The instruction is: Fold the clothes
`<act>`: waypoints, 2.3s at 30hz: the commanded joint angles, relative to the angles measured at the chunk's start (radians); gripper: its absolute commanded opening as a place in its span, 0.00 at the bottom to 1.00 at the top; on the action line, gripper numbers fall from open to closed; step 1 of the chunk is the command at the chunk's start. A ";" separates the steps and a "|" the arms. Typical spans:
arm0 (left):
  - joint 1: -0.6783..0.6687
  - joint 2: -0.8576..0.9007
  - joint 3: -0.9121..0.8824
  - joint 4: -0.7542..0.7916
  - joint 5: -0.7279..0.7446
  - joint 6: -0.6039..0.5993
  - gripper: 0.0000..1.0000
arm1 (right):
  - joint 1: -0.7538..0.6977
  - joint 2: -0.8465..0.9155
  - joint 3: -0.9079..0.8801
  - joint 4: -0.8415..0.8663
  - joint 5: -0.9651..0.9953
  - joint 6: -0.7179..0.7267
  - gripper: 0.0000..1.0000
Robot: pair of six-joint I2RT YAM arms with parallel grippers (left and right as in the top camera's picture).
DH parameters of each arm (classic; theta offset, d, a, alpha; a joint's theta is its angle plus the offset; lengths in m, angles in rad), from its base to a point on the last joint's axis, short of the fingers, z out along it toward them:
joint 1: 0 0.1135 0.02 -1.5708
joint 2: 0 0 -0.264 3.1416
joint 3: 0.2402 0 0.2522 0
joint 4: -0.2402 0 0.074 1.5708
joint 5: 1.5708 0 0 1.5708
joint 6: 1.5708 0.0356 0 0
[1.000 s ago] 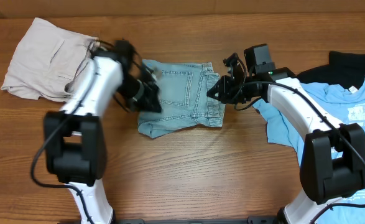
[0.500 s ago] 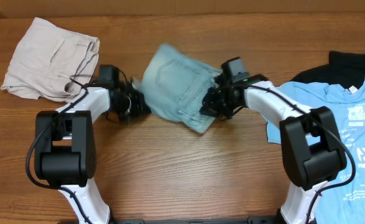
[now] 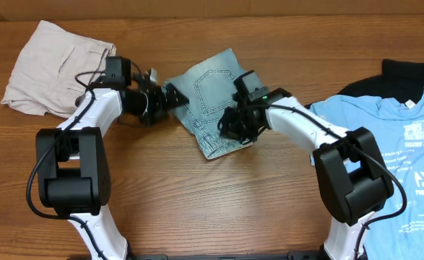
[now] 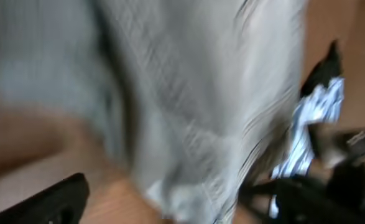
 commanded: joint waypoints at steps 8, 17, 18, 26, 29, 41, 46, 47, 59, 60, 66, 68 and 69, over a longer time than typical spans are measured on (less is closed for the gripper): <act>-0.051 0.013 -0.091 0.063 -0.019 -0.037 1.00 | -0.051 0.066 0.022 0.007 0.048 0.008 0.14; -0.159 0.120 -0.106 0.359 -0.011 -0.283 1.00 | -0.047 0.119 0.022 0.006 0.005 0.009 0.15; -0.173 0.140 -0.105 0.410 -0.011 -0.320 1.00 | -0.047 0.119 0.022 0.006 0.005 0.009 0.15; -0.203 0.200 -0.105 0.531 -0.020 -0.418 0.16 | -0.047 0.118 0.022 -0.013 -0.001 0.008 0.12; -0.178 0.200 -0.105 0.535 -0.012 -0.402 0.08 | -0.047 0.115 0.024 -0.019 -0.049 0.007 0.07; 0.045 0.005 0.079 0.186 0.230 -0.095 0.04 | -0.074 -0.167 0.112 -0.228 -0.123 -0.151 0.08; 0.190 -0.135 0.251 0.171 0.182 -0.126 0.04 | -0.075 -0.229 0.113 -0.206 -0.123 -0.151 0.11; 0.217 -0.143 0.285 0.177 0.166 -0.134 0.04 | -0.075 -0.229 0.113 -0.206 -0.123 -0.150 0.11; 0.470 -0.006 0.359 0.442 -0.072 -0.388 0.04 | -0.072 -0.229 0.113 -0.222 -0.124 -0.150 0.10; 0.483 0.021 0.359 0.471 -0.072 -0.414 0.04 | -0.071 -0.229 0.113 -0.228 -0.123 -0.150 0.10; 0.513 0.175 0.360 0.873 0.100 -0.641 0.04 | -0.070 -0.229 0.113 -0.252 -0.124 -0.150 0.10; 0.510 0.179 0.360 1.045 0.111 -0.738 0.04 | -0.070 -0.229 0.113 -0.253 -0.123 -0.150 0.10; 0.510 0.177 0.371 1.125 0.113 -0.782 0.04 | -0.070 -0.229 0.113 -0.252 -0.123 -0.150 0.10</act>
